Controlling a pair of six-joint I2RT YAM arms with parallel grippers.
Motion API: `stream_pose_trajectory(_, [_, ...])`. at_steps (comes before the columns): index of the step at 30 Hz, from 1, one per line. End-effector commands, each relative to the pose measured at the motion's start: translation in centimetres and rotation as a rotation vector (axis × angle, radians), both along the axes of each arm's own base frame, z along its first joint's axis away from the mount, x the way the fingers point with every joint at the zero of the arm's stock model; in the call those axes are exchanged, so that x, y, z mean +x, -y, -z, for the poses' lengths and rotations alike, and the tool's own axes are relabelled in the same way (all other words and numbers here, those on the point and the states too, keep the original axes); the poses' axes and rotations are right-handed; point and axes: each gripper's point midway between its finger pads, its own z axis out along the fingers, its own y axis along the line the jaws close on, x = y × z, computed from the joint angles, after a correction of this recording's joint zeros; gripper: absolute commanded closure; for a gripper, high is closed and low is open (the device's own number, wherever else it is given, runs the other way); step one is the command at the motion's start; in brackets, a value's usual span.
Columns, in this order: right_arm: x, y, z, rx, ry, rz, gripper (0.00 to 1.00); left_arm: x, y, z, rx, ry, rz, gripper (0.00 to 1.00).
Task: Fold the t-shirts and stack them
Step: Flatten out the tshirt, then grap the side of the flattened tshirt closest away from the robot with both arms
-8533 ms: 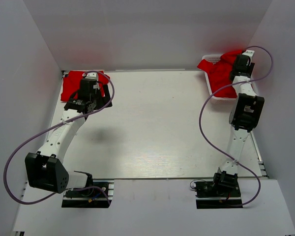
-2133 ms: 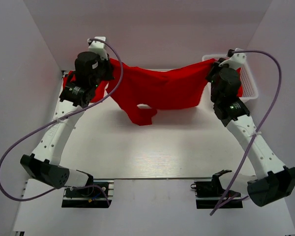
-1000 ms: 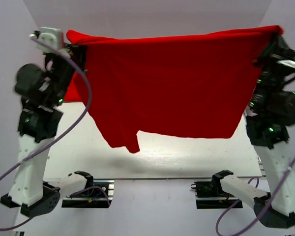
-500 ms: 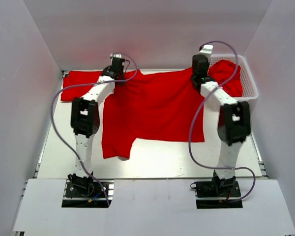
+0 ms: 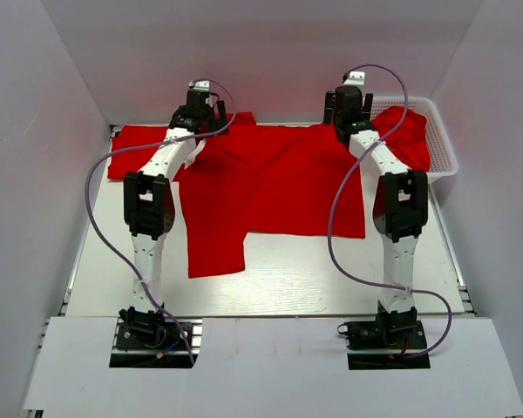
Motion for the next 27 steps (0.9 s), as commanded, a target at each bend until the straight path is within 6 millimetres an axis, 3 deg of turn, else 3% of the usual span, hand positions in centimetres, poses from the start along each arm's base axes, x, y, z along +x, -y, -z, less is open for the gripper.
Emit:
stream_pose_trajectory(1, [-1.9, 0.2, -7.5, 0.019, 0.105, -0.026, 0.1, -1.1, 0.9, -8.9, -0.033, 0.132, 0.056, 0.0])
stream_pose_trajectory(3, [-3.0, 0.0, -8.5, 0.046, 0.108, -0.041, 0.1, -2.6, 0.8, -8.7, -0.009, 0.089, 0.061, 0.0])
stream_pose_trajectory(4, [-4.4, -0.1, -7.6, 0.048, 0.06, -0.049, 0.1, -3.8, 1.1, -10.2, -0.011, 0.099, 0.07, 0.0])
stream_pose_trajectory(5, [-5.1, -0.2, -8.8, 0.081, 0.072, -0.061, 0.1, -4.6, 0.9, -10.6, -0.009, 0.089, 0.07, 0.0])
stream_pose_trajectory(7, [-6.8, -0.3, -7.2, 0.117, 0.014, -0.054, 0.1, -7.2, 0.4, -9.0, -0.025, 0.002, 0.046, 0.0])
stream_pose_trajectory(8, [-8.2, -0.3, -8.2, 0.138, 0.019, -0.066, 0.1, -9.3, -0.3, -9.0, -0.025, -0.026, 0.028, 0.0])
stream_pose_trajectory(9, [-9.0, -0.2, -7.7, 0.144, -0.004, -0.063, 0.1, -10.7, -0.6, -8.6, -0.038, -0.055, 0.014, 0.0])
stream_pose_trajectory(10, [-10.7, -0.1, -6.0, 0.176, -0.052, -0.051, 0.1, -12.3, -0.8, -7.9, -0.065, -0.095, -0.015, 0.0])
stream_pose_trajectory(11, [-11.7, -0.4, -6.6, 0.204, -0.049, -0.071, 0.1, -13.8, -0.8, -7.3, -0.089, -0.126, -0.023, 0.0])
stream_pose_trajectory(12, [-12.4, -0.6, -6.0, 0.219, -0.067, -0.075, 0.1, -16.2, -1.0, -4.5, -0.098, -0.21, -0.03, 0.0])
stream_pose_trajectory(13, [-14.1, -0.8, -4.0, 0.254, -0.115, -0.069, 0.1, -18.1, -1.1, -5.3, -0.122, -0.214, -0.026, 0.0])
stream_pose_trajectory(14, [-15.1, -1.9, -4.3, 0.297, -0.128, -0.129, 0.1, -20.6, -0.9, -2.8, -0.131, -0.294, -0.035, 0.0])
stream_pose_trajectory(16, [-17.3, -2.4, -1.9, 0.346, -0.19, -0.142, 0.1, -24.1, -1.2, -1.9, -0.142, -0.357, -0.045, 0.0])
stream_pose_trajectory(17, [-18.5, -3.5, -3.0, 0.386, -0.18, -0.2, 0.1, -26.7, -1.8, 1.1, -0.135, -0.446, -0.078, 0.0])
stream_pose_trajectory(18, [-20.2, -4.5, -0.5, 0.421, -0.254, -0.243, 0.1, -28.4, -1.5, 2.3, -0.137, -0.489, -0.057, 0.0])
stream_pose_trajectory(19, [-20.9, -5.4, -0.2, 0.453, -0.266, -0.276, 0.1, -31.8, -1.2, 4.7, -0.145, -0.593, -0.039, 0.0])
stream_pose_trajectory(20, [-21.6, -5.9, 0.2, 0.471, -0.282, -0.293, 0.1, -33.5, -1.5, 5.7, -0.144, -0.648, -0.052, 0.0])
stream_pose_trajectory(21, [-23.5, -6.2, 1.6, 0.478, -0.32, -0.303, 0.1, -35.2, -1.5, 6.5, -0.139, -0.699, -0.051, 0.0])
stream_pose_trajectory(22, [-24.6, -7.4, 2.2, 0.504, -0.354, -0.354, 0.1, -37.9, -1.8, 7.8, -0.121, -0.785, -0.057, 0.0])
stream_pose_trajectory(23, [-25.2, -7.7, 2.2, 0.52, -0.353, -0.36, 0.1, -39.0, -2.0, 8.0, -0.126, -0.814, -0.085, 0.0])
stream_pose_trajectory(24, [-26.8, -7.8, 4.3, 0.518, -0.404, -0.358, 0.1, -39.8, -2.0, 7.7, -0.128, -0.814, -0.084, 0.0])
stream_pose_trajectory(27, [-28.4, -7.9, 6.0, 0.507, -0.462, -0.347, 0.1, -42.1, -1.9, 7.5, -0.163, -0.844, -0.098, 0.0])
